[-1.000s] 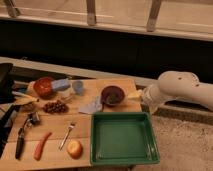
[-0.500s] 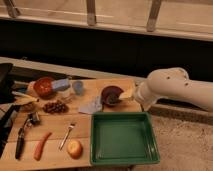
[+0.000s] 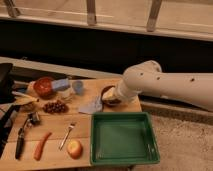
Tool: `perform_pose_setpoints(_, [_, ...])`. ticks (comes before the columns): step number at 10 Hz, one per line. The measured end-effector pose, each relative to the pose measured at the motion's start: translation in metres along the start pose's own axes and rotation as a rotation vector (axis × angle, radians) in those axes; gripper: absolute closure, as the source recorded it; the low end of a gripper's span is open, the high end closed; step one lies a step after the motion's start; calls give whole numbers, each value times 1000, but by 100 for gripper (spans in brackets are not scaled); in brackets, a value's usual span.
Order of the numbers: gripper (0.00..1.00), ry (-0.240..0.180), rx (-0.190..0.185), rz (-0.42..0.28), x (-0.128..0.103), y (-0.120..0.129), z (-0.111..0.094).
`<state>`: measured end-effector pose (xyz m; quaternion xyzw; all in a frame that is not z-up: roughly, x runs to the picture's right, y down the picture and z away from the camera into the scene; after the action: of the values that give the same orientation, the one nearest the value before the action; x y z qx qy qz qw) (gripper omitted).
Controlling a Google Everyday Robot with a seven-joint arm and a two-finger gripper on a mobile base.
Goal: Place fork in table surface
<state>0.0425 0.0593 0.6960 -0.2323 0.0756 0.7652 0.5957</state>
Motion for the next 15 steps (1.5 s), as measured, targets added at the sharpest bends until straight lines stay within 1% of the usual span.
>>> perform_pose_setpoints(1, [20, 12, -6, -27, 6, 15, 5])
perform_pose_setpoints(2, [20, 41, -17, -90, 21, 49, 17])
perform_pose_setpoints(3, [20, 67, -24, -142, 36, 75, 26])
perform_pose_setpoints(4, [20, 87, -30, -180, 47, 93, 33])
perform_pose_setpoints(5, [20, 116, -46, -237, 64, 122, 41])
perform_pose_setpoints(6, [20, 145, -61, -284, 80, 145, 46])
perform_pose_setpoints(7, [20, 151, -62, -295, 84, 149, 47])
perform_pose_setpoints(8, [20, 149, -59, -290, 82, 146, 47])
perform_pose_setpoints(11, [20, 152, -59, -294, 83, 147, 48])
perform_pose_setpoints(12, [20, 152, -50, -302, 82, 148, 52])
perform_pose_setpoints(15, [20, 169, -46, -331, 83, 168, 78])
